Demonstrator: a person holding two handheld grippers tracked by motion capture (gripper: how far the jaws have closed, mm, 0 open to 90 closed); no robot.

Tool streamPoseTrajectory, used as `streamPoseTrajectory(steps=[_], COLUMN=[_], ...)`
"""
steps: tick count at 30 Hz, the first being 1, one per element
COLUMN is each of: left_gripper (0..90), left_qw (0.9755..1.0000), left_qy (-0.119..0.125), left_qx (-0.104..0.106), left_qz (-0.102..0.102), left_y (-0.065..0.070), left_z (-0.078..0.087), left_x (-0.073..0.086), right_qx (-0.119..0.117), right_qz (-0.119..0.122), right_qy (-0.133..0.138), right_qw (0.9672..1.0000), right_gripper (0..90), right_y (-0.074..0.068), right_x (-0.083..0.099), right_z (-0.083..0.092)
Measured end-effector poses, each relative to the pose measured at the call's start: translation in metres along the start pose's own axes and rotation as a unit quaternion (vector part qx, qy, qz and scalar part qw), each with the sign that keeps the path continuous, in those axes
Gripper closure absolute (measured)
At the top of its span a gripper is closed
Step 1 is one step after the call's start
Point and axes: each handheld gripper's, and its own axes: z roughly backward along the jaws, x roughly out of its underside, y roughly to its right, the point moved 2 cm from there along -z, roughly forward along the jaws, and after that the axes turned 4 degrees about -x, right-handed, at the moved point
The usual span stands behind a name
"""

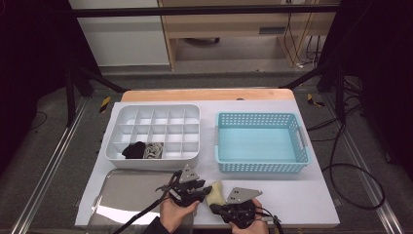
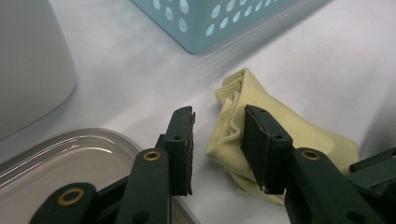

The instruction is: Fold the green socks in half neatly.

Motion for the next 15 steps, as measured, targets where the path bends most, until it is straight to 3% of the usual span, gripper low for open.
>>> streamPoseTrajectory(steps=[7,12,15], left_gripper=[61.8,62.1,62.2], left_qw=[1.0,1.0,1.0], left_qy=[-0.005,-0.005,-0.005], left_qx=[0.001,-0.001,-0.006], left_qz=[0.007,0.002,-0.001], left_y=[-0.006,-0.004,-0.003], left_z=[0.005,0.008,0.008], left_x=[0.005,0.008,0.01], right_qx=[0.031,0.068,0.07], right_qz=[0.011,0.004,0.001], right_qy=[-0.018,-0.01,0.002], right_qw=[0.9993,0.9976,0.9975], right_gripper=[90.0,90.0,90.0], right_y=[0.006,0.016,0.016], right_x=[0.002,0.003,0.002], right_z=[0.005,0.012,0.015])
